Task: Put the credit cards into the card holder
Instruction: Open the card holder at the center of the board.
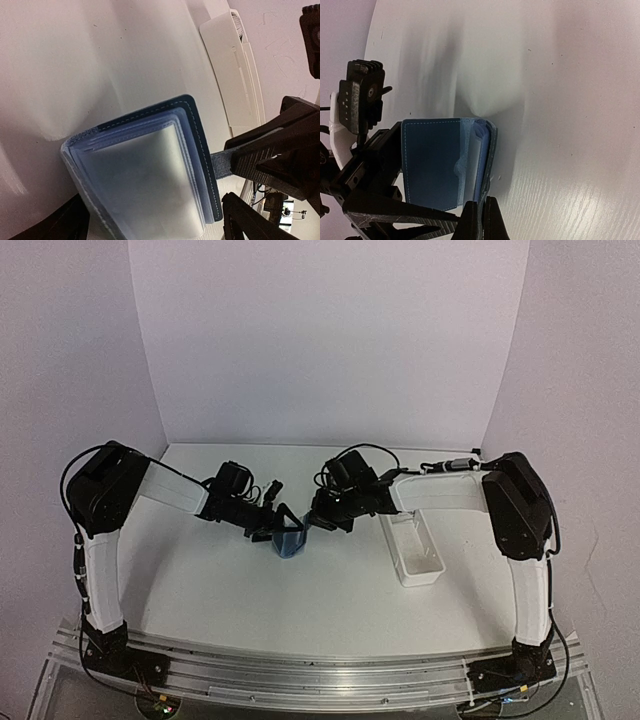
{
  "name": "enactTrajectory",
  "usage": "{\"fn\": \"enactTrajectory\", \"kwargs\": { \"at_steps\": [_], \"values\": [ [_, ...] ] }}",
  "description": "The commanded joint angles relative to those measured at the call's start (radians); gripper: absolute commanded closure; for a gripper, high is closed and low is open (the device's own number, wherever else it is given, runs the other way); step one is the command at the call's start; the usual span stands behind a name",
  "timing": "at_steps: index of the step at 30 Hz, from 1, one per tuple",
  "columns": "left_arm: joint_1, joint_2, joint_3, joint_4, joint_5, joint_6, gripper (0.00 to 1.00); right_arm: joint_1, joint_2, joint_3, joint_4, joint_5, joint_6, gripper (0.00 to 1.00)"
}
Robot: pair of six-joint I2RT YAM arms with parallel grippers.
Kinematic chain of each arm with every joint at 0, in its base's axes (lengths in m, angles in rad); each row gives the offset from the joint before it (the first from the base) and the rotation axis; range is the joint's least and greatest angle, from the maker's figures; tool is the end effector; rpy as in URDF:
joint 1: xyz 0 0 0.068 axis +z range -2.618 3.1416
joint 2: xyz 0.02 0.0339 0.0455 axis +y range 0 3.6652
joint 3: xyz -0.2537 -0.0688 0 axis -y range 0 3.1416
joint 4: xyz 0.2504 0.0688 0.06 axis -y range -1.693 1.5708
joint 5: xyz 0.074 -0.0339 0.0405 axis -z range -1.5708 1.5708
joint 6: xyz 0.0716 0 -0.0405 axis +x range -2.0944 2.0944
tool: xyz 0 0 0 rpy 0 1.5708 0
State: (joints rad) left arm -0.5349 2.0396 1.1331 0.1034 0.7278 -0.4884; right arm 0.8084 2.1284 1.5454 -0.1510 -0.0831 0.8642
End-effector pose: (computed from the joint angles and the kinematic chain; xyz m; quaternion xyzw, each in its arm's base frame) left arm 0.3411 -0.2575 0.0880 0.1534 0.8632 -0.4591 0.1436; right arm 0.3440 0.3688 0.1436 0.0086 0.9131 0.3267 0.2439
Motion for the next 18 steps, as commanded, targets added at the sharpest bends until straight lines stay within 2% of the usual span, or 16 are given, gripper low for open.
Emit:
{"fn": "enactTrajectory", "kwargs": {
  "at_steps": [1, 3, 9, 15, 18],
  "values": [
    [-0.009, 0.035, 0.051, -0.057, -0.057, 0.03, 0.14, 0.012, 0.015, 0.055, 0.009, -0.016, -0.002, 1.0],
    [-0.009, 0.041, 0.054, -0.066, -0.07, 0.031, 0.18, 0.012, 0.015, 0.056, 0.009, -0.017, -0.002, 1.0],
    [-0.031, 0.063, 0.083, -0.135, -0.12, 0.069, 0.19, 0.017, 0.034, 0.077, 0.009, -0.025, -0.002, 1.0],
    [-0.013, 0.049, 0.066, -0.139, -0.12, 0.045, 0.41, 0.004, 0.008, -0.001, 0.01, 0.01, 0.023, 1.0],
    [-0.005, 0.041, 0.057, -0.133, -0.104, 0.043, 0.55, -0.01, -0.011, -0.045, 0.008, 0.031, 0.034, 1.0]
  ]
}}
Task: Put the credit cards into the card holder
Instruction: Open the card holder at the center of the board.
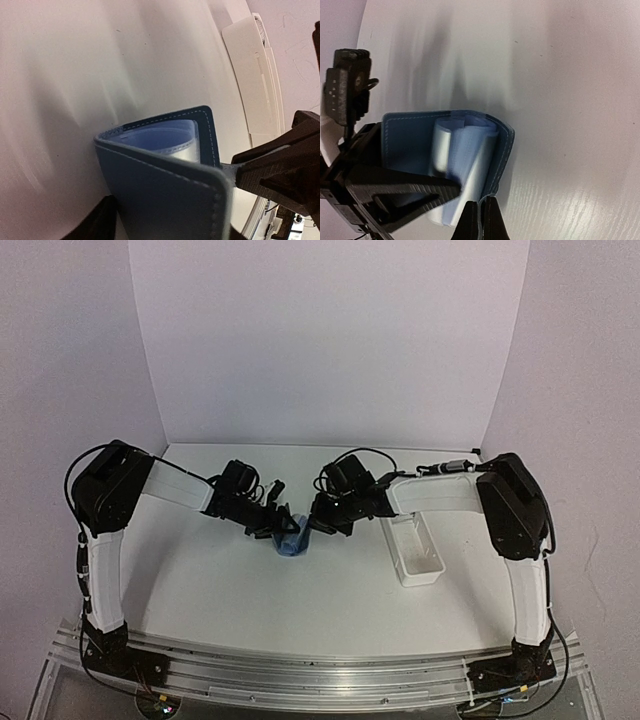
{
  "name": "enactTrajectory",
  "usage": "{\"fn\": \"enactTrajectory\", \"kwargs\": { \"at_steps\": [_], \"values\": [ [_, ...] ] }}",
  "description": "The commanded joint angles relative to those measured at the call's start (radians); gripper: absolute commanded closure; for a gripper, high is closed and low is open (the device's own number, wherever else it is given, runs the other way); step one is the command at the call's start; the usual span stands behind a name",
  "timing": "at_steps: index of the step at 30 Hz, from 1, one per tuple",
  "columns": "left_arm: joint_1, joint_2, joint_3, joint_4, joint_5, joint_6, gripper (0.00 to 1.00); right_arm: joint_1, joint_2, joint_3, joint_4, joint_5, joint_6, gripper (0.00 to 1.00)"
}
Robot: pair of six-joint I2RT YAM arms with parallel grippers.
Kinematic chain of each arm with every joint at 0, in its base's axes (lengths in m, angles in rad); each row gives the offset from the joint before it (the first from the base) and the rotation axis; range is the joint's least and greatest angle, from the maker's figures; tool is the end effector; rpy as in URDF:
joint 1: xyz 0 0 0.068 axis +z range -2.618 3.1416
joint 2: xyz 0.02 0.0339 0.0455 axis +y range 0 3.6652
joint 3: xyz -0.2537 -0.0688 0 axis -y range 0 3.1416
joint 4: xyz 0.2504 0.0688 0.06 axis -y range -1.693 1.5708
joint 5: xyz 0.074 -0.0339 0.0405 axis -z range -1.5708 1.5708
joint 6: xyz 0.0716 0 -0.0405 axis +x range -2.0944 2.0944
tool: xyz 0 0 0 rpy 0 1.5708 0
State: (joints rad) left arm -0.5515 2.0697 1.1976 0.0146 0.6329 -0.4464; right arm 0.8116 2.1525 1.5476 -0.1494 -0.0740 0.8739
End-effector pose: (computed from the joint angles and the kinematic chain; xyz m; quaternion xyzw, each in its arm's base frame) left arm 0.3480 -0.2638 0.0835 0.1553 0.8836 -0.4148 0.1518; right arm 0.3441 0.3703 0.1329 0.0139 0.9172 0.3187 0.2386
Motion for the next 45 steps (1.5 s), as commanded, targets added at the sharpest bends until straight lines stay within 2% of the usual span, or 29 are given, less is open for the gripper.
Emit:
{"fn": "enactTrajectory", "kwargs": {
  "at_steps": [1, 7, 11, 14, 18, 22, 25, 28, 32, 36, 42, 45],
  "values": [
    [0.014, 0.009, -0.009, -0.041, -0.004, 0.0, 0.59, -0.017, -0.037, -0.059, 0.007, 0.026, 0.025, 1.0],
    [0.017, -0.003, -0.014, -0.019, 0.043, -0.02, 0.56, -0.036, -0.033, -0.102, 0.006, 0.035, 0.022, 1.0],
    [0.027, -0.011, -0.021, -0.019, 0.046, -0.025, 0.62, -0.041, -0.038, -0.115, -0.003, 0.05, 0.008, 0.99],
    [0.029, -0.014, -0.023, -0.02, 0.05, -0.017, 0.65, -0.04, -0.054, -0.083, -0.024, 0.06, -0.046, 0.86],
    [0.028, -0.014, -0.022, -0.019, 0.06, -0.027, 0.65, -0.015, -0.108, 0.013, -0.085, 0.18, -0.159, 0.58],
    [0.028, -0.014, -0.016, -0.019, 0.061, -0.031, 0.65, 0.034, -0.166, 0.073, -0.111, 0.311, -0.238, 0.47],
    [0.028, -0.013, -0.012, -0.019, 0.064, -0.032, 0.65, 0.081, -0.138, 0.093, -0.11, 0.308, -0.243, 0.43],
    [0.028, -0.01, -0.01, 0.008, 0.064, -0.033, 0.65, 0.098, -0.079, 0.109, -0.093, 0.23, -0.191, 0.43],
    [0.028, -0.013, -0.009, 0.007, 0.065, -0.025, 0.64, 0.093, -0.036, 0.112, 0.05, 0.157, -0.141, 0.44],
    [0.028, -0.019, -0.019, -0.001, 0.068, -0.021, 0.62, 0.06, 0.02, 0.174, 0.098, 0.127, -0.106, 0.55],
    [0.028, -0.025, -0.03, 0.012, 0.067, -0.023, 0.61, 0.044, 0.092, 0.182, 0.168, 0.057, -0.056, 0.7],
    [0.028, -0.024, -0.029, 0.017, 0.067, -0.023, 0.61, 0.043, 0.126, 0.167, 0.167, 0.044, -0.024, 0.72]
  ]
}}
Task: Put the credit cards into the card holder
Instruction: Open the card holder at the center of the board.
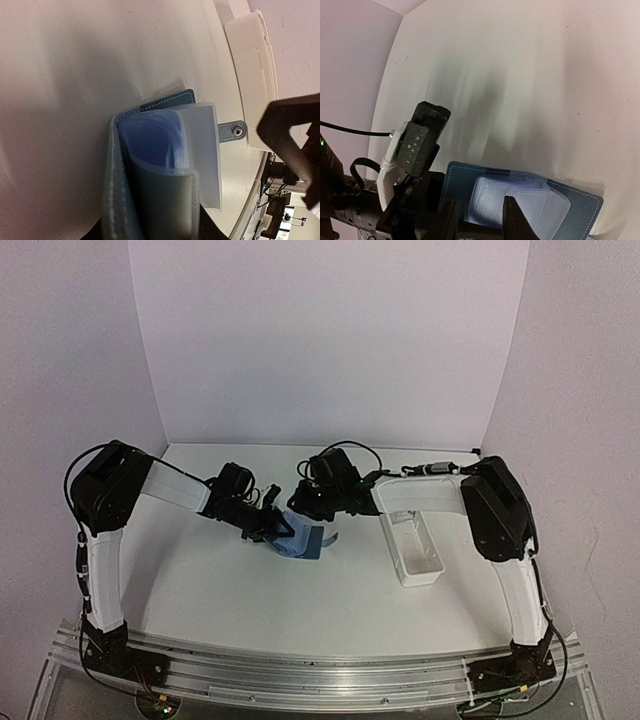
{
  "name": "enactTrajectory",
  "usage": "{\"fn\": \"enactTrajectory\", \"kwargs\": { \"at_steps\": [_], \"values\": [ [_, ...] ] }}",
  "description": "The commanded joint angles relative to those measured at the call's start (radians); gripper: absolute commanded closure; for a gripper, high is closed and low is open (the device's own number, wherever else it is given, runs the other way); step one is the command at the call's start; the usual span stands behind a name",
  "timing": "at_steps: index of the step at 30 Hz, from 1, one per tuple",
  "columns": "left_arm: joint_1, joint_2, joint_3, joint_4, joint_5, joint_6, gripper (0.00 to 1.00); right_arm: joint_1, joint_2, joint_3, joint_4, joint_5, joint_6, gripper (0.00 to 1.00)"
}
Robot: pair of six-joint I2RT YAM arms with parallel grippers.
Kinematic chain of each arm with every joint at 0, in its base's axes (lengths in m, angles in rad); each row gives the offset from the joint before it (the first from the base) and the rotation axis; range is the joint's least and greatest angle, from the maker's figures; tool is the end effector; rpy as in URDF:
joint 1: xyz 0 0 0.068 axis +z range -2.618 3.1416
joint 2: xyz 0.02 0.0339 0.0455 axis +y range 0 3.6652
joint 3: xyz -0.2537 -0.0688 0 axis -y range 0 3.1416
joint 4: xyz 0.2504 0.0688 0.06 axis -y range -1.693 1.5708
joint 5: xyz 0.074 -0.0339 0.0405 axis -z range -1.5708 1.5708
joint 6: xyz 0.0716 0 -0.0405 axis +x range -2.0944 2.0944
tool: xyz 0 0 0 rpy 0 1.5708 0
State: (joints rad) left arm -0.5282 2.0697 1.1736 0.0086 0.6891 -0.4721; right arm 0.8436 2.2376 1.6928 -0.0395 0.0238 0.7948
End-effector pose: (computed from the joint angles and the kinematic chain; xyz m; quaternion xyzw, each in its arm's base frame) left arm 0.3452 -0.2542 0.0780 0.1380 0.8833 -0.4305 0.1241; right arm 0.3626 0.4049 0.1541 -0.0159 0.8806 0.3388 0.3309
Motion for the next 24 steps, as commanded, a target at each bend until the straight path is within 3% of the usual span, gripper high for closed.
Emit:
{"fn": "enactTrajectory", "kwargs": {
  "at_steps": [1, 5, 8, 18, 24],
  "values": [
    [0.005, -0.024, -0.003, 0.023, 0.01, 0.003, 0.6, 0.012, 0.044, 0.007, 0.056, -0.042, 0.059, 0.7],
    [0.005, -0.022, 0.002, 0.023, 0.014, 0.004, 0.6, 0.025, 0.058, -0.019, 0.01, -0.004, 0.035, 0.56],
    [0.005, -0.018, 0.009, 0.023, 0.02, 0.007, 0.6, 0.034, 0.078, -0.024, -0.038, 0.028, 0.01, 0.52],
    [0.004, -0.033, 0.025, 0.006, 0.079, 0.052, 0.55, 0.034, 0.167, 0.011, -0.118, 0.079, -0.016, 0.54],
    [0.039, -0.096, 0.019, 0.002, 0.181, 0.096, 0.42, 0.028, 0.165, -0.056, -0.134, 0.095, 0.0, 0.66]
  ]
}}
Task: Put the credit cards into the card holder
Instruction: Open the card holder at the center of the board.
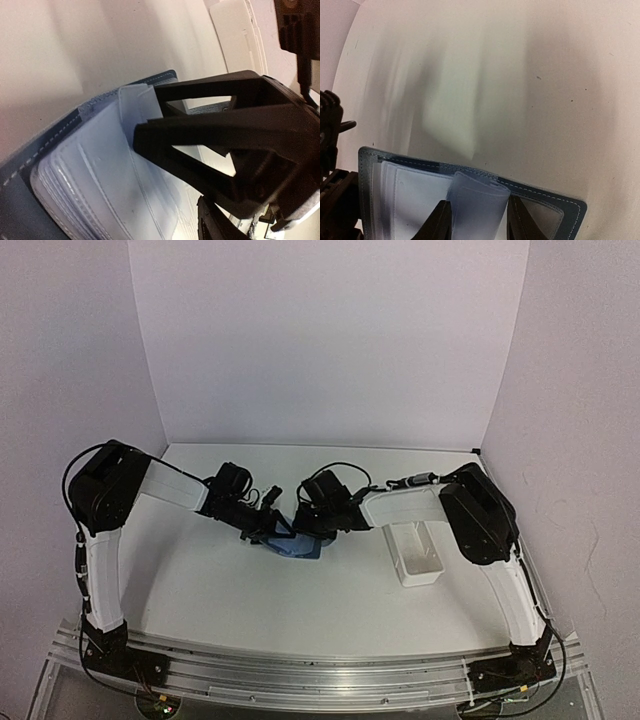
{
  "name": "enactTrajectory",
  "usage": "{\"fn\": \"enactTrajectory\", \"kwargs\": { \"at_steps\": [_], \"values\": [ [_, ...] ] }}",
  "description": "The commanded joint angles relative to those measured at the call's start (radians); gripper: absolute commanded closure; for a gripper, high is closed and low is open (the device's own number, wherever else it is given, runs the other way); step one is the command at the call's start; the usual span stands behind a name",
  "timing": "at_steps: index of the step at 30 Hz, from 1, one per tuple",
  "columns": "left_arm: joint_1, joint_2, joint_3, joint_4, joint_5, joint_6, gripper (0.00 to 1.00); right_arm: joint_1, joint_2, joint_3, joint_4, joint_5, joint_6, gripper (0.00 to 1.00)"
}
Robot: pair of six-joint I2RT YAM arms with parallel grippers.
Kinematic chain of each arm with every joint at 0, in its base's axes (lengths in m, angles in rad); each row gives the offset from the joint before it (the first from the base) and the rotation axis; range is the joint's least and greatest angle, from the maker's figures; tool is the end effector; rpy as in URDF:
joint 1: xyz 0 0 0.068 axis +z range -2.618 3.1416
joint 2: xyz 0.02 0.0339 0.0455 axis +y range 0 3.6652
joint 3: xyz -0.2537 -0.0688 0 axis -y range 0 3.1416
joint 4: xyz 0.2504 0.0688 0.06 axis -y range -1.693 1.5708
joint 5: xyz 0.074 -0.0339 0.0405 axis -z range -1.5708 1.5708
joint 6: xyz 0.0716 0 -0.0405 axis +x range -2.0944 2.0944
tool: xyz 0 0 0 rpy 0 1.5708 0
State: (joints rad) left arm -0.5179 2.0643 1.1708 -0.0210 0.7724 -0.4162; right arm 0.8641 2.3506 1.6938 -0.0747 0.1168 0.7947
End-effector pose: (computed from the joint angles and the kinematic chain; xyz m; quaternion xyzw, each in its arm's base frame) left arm 0.3405 -0.2515 0.0801 0.1658 0.8696 -0.4528 0.1060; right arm 0.3578 0.4063 0.0916 -0.0079 0.9120 0.2640 0.3140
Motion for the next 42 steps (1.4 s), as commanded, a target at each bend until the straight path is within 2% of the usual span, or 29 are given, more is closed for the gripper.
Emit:
{"fn": "enactTrajectory", "kwargs": {
  "at_steps": [1, 4, 8, 9, 13, 15, 17, 20, 22, 28, 35, 39, 42],
  "values": [
    [0.04, -0.101, 0.015, 0.04, 0.115, 0.033, 0.41, 0.005, 0.045, -0.073, -0.099, -0.001, 0.0, 0.68],
    [0.054, -0.135, -0.013, 0.071, 0.135, 0.042, 0.42, 0.0, 0.029, -0.094, -0.092, -0.021, -0.013, 0.7],
    [0.051, -0.126, -0.049, 0.106, 0.125, 0.009, 0.55, -0.001, 0.021, -0.082, -0.084, -0.043, -0.038, 0.7],
    [0.048, -0.122, -0.052, 0.108, 0.116, 0.009, 0.55, -0.001, 0.02, -0.079, -0.083, -0.046, -0.041, 0.7],
    [0.028, -0.101, -0.035, 0.064, 0.043, 0.054, 0.57, -0.001, 0.006, -0.076, -0.082, -0.053, -0.042, 0.7],
    [0.022, -0.08, -0.009, 0.012, 0.015, 0.073, 0.61, -0.002, -0.002, -0.079, -0.081, -0.052, -0.043, 0.71],
    [0.021, -0.056, 0.012, -0.033, -0.016, 0.08, 0.7, -0.001, -0.009, -0.082, -0.082, -0.052, -0.044, 0.71],
    [0.022, -0.052, 0.022, -0.056, -0.044, 0.083, 0.94, -0.001, -0.031, -0.104, -0.079, -0.041, -0.043, 0.71],
    [0.024, -0.057, 0.022, -0.056, -0.04, 0.083, 0.99, -0.004, -0.049, -0.119, -0.074, -0.038, -0.041, 0.71],
    [0.023, -0.058, 0.019, -0.067, -0.074, 0.081, 1.0, -0.008, -0.082, -0.114, -0.073, -0.027, -0.057, 0.69],
    [0.021, -0.073, 0.009, -0.103, -0.111, 0.065, 1.0, -0.016, -0.239, -0.177, -0.077, 0.061, -0.076, 0.56],
    [-0.007, -0.081, 0.016, -0.111, -0.15, 0.07, 1.0, 0.012, -0.281, -0.148, -0.084, 0.069, -0.131, 0.55],
    [0.001, -0.076, -0.001, -0.107, -0.19, 0.021, 1.0, 0.038, -0.276, -0.115, -0.082, 0.052, -0.141, 0.58]
  ]
}}
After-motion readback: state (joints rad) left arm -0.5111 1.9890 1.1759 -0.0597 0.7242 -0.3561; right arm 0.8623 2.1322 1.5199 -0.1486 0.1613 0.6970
